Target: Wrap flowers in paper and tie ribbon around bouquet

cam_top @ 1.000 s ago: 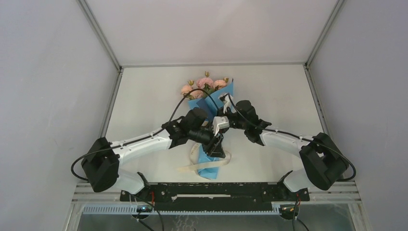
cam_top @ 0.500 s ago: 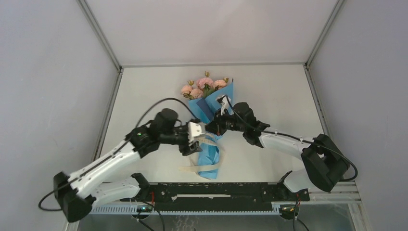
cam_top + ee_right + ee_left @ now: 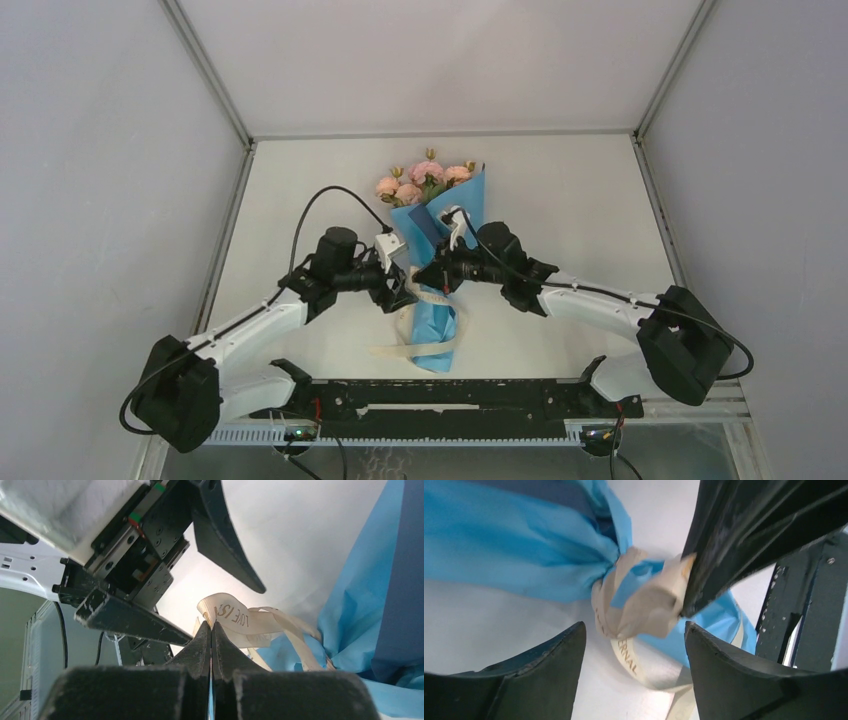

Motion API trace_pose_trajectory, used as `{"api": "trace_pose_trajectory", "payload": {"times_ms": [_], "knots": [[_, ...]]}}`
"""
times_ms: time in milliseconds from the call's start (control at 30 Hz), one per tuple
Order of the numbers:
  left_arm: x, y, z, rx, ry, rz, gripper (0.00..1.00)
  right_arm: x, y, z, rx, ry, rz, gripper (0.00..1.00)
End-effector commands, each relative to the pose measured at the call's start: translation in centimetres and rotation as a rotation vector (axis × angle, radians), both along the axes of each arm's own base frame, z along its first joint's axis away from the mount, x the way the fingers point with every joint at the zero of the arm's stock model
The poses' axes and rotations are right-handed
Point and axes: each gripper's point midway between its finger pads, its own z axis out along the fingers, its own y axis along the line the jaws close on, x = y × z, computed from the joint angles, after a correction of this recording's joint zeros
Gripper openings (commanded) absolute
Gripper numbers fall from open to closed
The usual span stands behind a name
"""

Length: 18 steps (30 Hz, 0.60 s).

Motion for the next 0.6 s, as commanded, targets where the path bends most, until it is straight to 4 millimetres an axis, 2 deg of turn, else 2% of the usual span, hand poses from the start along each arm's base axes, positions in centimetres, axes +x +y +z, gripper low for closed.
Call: {"api": "trace_pose_trajectory", "payload": {"times_ms": [0,100,167,233,300,333,433,567], "knots": [[0.5,-2.6,2.9,-0.179,-0.073,-0.089,0.75,-0.3,0.6,2.1,0.045,-0.064,0.023,0.0],[0.0,-3.2,3.1,-0.224,-0.093,-0.14,0.69,-0.2,0.7,2.0,0.045,-0.071,0.03,0.0],[-0.1,-3.5,2.9,-0.238,-0.084,-0.156,0.58,-0.5,0.8,2.2,0.056,-0.078,0.054,0.0],[-0.1,-3.7,2.9,-0.254,-0.075,-0.162,0.4,-0.7,1.0,2.3,0.061,-0.09,0.079,0.0],[-0.2,-3.9,3.1,-0.271,-0.067,-0.166,0.15,-0.7,1.0,2.0,0.036,-0.098,0.103,0.02],[-0.3,-3.9,3.0,-0.271,-0.058,-0.167,0.02,-0.5,0.8,1.7,0.002,-0.103,0.113,0.06],[-0.5,-3.3,2.4,-0.254,-0.043,-0.171,0.0,1.3,-0.7,0.5,-0.12,-0.116,0.088,0.23],[0.4,-2.4,1.7,-0.225,-0.111,-0.171,0.0,4.3,-3.1,-0.9,-0.144,-0.052,0.034,0.26]]}}
